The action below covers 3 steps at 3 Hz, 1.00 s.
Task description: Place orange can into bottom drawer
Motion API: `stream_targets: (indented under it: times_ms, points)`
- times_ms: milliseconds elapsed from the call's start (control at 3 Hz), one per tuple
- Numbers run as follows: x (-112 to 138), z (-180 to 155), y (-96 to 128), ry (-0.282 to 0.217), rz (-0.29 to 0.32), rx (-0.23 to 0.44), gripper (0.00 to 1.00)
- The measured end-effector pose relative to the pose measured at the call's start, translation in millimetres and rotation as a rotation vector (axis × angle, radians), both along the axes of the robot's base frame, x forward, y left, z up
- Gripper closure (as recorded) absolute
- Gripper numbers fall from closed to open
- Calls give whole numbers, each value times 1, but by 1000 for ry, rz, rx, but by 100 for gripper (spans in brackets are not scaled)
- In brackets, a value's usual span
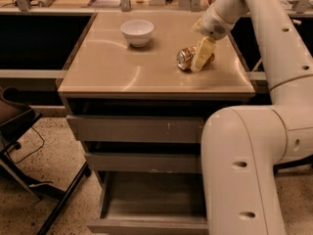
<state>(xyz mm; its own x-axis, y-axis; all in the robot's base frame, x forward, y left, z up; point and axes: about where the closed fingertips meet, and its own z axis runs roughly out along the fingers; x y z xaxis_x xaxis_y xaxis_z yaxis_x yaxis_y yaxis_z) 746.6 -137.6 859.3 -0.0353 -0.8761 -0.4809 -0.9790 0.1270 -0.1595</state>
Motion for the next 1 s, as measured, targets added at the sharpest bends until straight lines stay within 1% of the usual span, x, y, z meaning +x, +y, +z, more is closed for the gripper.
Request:
stream_targets:
  times_ms: [333,667,1000]
  points:
    - [8,-27,11,42,8,2,0]
    - [11,-58,6,91,-5,20,0]
    - [11,-57,7,92,-5,21,19]
